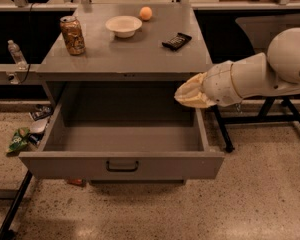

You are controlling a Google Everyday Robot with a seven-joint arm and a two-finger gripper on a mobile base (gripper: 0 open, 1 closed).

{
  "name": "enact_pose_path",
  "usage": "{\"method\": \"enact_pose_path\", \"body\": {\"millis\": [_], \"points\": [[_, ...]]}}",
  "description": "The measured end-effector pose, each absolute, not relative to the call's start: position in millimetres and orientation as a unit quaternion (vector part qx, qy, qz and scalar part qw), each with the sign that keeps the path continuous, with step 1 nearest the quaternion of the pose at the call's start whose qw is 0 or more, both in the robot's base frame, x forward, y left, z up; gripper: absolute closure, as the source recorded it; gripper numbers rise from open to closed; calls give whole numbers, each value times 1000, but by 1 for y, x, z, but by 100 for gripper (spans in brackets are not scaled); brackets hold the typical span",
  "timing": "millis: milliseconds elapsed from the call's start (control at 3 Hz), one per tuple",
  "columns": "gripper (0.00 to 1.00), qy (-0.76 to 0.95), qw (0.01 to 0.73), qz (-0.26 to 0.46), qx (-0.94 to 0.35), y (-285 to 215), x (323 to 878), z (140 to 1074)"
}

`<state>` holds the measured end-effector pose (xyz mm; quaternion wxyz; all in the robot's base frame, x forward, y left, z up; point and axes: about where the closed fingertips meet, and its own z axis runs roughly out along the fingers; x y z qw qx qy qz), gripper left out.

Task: Open top drawer

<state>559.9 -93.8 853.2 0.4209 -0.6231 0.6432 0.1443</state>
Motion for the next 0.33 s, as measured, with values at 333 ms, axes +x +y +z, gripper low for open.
{"method": "enact_pose_path", "body": {"millis": [333], "points": [[81,641,420,145,-626,-92,559,852]]}}
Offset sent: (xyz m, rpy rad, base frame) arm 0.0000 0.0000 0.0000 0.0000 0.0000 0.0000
